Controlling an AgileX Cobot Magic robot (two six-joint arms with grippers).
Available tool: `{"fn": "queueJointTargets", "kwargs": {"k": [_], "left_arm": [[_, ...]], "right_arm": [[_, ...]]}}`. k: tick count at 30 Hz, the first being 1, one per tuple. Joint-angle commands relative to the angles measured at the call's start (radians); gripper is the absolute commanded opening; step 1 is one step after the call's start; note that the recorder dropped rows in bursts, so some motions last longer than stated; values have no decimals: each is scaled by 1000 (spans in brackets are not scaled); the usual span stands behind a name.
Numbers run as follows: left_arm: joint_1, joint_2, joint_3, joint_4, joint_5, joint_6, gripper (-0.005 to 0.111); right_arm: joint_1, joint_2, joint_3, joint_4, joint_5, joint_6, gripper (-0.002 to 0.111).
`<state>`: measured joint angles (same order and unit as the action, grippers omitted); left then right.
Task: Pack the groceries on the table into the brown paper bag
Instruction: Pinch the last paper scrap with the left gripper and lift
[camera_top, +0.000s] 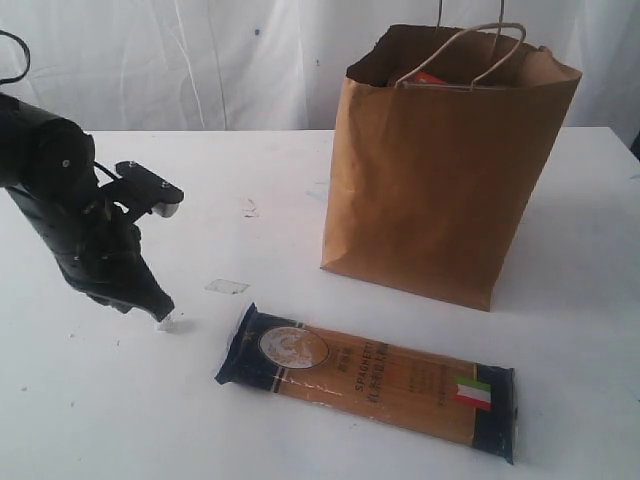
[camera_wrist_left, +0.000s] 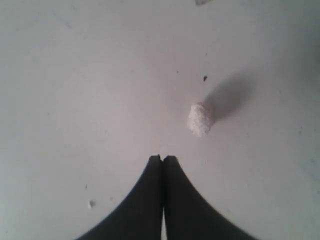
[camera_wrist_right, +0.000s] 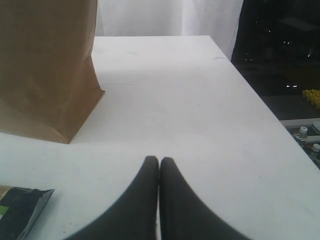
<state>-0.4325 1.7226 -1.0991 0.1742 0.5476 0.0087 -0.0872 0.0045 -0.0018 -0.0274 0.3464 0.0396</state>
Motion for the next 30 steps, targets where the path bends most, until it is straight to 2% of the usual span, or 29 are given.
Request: {"fn": "queueJointTargets", "kwargs": {"k": [1, 2, 4, 7, 27, 30], "left_arm": [[1, 24, -3, -109, -82, 78, 6], [1, 30, -5, -127, -83, 124, 10], [1, 60, -8, -152, -76, 153, 28], [1, 73, -8, -182, -85, 153, 42], [1, 140, -8, -200, -137, 202, 42], [1, 140, -8, -200, -137, 202, 38]], "right_arm": [[-3, -4, 2, 0, -4, 2, 0], [-3, -4, 2, 0, -4, 2, 0], [-3, -4, 2, 0, -4, 2, 0], [-3, -4, 2, 0, -4, 2, 0], [-3, -4, 2, 0, -4, 2, 0], [-3, -4, 2, 0, -4, 2, 0]]}}
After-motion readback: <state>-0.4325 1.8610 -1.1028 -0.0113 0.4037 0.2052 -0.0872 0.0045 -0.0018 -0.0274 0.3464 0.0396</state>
